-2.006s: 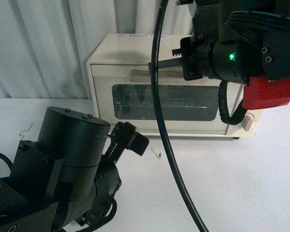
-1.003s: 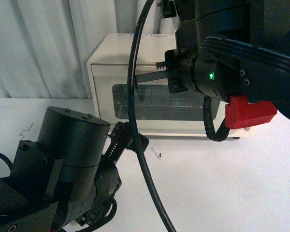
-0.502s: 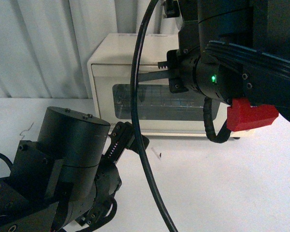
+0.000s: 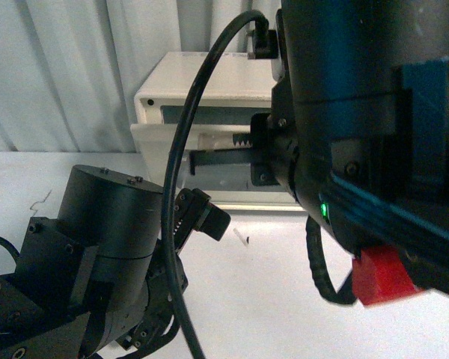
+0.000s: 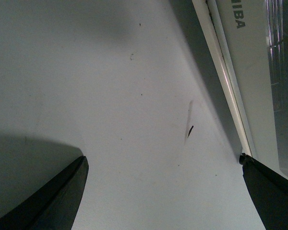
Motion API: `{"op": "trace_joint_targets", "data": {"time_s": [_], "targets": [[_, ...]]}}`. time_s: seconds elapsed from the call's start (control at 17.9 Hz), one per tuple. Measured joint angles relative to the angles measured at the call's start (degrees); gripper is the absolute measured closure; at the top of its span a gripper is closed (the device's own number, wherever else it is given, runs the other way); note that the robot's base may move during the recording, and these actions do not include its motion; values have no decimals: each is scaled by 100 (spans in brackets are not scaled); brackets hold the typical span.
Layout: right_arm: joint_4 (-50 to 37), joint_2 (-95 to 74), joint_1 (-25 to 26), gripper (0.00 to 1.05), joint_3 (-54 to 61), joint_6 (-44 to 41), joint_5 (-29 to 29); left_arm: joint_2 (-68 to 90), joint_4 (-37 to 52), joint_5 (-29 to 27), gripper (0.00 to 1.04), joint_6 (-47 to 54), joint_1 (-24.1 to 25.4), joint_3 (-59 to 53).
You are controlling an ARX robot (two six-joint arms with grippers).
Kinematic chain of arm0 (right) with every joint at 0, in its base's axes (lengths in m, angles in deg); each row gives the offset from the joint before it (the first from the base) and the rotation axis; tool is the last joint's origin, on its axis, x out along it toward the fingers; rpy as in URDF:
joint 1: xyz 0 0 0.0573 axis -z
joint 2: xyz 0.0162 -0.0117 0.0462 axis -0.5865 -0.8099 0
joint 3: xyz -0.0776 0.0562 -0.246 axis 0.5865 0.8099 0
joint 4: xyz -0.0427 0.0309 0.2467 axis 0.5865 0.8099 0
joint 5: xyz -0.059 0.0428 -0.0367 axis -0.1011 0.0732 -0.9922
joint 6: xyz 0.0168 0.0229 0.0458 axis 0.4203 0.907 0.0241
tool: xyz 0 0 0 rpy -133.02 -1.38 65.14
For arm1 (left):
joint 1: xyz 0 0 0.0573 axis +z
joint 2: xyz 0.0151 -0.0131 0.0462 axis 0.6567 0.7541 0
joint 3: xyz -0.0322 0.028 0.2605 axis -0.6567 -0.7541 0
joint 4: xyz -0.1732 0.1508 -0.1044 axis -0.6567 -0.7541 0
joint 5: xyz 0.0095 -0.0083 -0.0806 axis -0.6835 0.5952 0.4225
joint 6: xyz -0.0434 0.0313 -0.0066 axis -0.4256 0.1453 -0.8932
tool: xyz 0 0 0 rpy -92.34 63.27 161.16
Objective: Open oven
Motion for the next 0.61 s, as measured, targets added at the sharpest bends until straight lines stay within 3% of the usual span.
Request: {"op": "trace_joint_targets", "data": {"time_s": [0.17,0.28,0.39,0.5,0.56,0.61], "targets": [[315,684,-179,103,925,155,-348,0,11,0,7,0,0,-9],[765,1672,-310,103,1657,149,-1045,0,9,0,7,0,0,-9],[1803,2988,-570,103,2304,328,-1963,0,4,-2,7,2,0,-9],[3622,4382,-994,101,2983,953,-2664,0,2,0,7,2,0,-9],[5803,6489,-1213,79,3042,2365,-2885,-2,-7,0,7,4,0,-11],[6926,7184,-562,61,3185,3261,-2817,-2,-9,-11,7,4,11,-13]]}}
